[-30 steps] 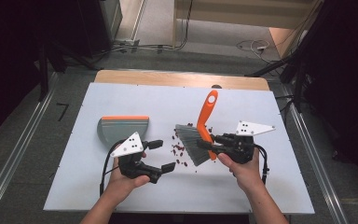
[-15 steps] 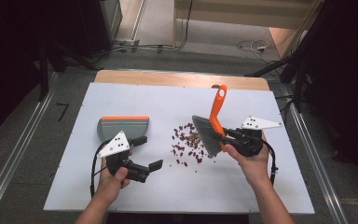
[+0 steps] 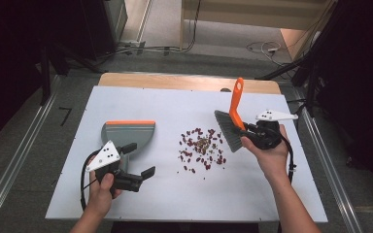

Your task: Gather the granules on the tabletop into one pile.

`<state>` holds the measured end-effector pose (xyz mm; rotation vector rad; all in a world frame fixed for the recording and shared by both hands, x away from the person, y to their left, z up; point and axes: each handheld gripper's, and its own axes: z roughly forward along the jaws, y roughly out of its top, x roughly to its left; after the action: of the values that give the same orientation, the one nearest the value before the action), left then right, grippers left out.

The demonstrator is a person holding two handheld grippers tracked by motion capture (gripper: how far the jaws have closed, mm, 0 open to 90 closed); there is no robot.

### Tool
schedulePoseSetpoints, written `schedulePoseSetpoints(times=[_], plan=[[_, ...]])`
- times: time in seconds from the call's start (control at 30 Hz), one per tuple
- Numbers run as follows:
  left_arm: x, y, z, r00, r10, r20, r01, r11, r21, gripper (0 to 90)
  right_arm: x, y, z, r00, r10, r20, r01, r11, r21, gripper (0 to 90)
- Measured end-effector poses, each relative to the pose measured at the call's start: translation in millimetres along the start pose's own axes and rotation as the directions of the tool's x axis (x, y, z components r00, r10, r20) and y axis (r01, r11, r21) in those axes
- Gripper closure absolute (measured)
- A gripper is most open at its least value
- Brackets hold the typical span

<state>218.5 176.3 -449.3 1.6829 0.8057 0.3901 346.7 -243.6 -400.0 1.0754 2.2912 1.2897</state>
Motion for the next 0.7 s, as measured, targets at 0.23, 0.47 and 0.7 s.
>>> schedulePoseSetpoints(times=[0.23,0.47,0.7], plan=[[-1.7,-3.4,-3.7,0.9999,0.012,-0.012,-0.012,0.9999,0.006,0.0,-11.3,12.8,18.9,0.9922,-0.05,0.114,0.036,0.992,0.123,68.7],[0.4,-5.5,-6.8,0.9998,0.003,-0.019,-0.004,0.9999,-0.013,0.0,-11.8,26.0,45.1,0.9648,-0.154,0.213,0.099,0.963,0.249,68.7],[7.0,-9.1,-12.8,0.9995,-0.012,-0.031,0.011,0.9995,-0.031,0.0,-10.4,35.1,69.9,0.9436,-0.238,0.23,0.151,0.928,0.34,68.7]])
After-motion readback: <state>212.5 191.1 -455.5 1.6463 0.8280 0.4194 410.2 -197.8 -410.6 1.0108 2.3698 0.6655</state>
